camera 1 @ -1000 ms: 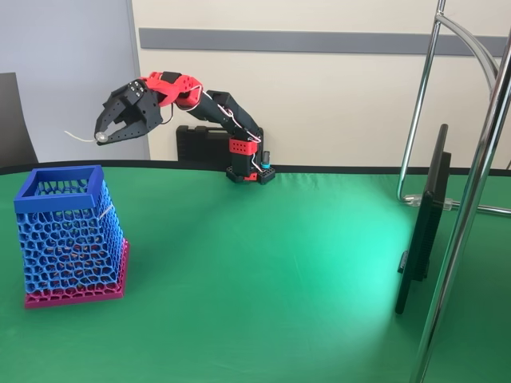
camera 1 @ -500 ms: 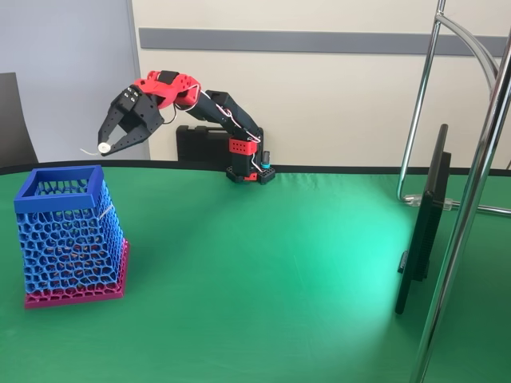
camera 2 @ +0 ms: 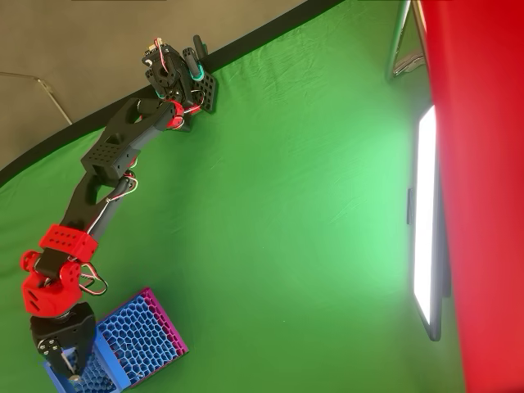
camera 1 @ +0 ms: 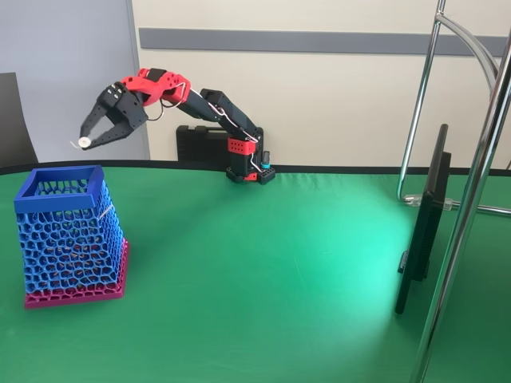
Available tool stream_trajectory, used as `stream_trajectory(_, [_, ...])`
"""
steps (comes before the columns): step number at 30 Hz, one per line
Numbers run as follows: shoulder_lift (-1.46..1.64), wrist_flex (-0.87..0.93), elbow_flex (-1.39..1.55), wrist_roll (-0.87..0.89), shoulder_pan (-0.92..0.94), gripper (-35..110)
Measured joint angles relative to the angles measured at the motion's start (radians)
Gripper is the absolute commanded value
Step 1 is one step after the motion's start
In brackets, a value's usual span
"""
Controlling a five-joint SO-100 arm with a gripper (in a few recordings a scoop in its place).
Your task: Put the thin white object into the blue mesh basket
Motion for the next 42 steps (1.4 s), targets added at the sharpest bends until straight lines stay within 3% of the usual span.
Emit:
stream_trajectory(10, [-0.037, -0.008, -0.083, -0.075, 0.052, 2])
stream_trajectory(20, [-0.038, -0.008, -0.084, -0.196, 0.054, 27])
stream_trajectory(29, [-0.064, -0.008, -0.084, -0.29, 0.052, 33])
stream_trajectory(33, [-0.091, -0.008, -0.086, -0.413, 0.052, 25])
stream_trajectory(42, [-0.094, -0.006, -0.117, -0.736, 0.069, 27])
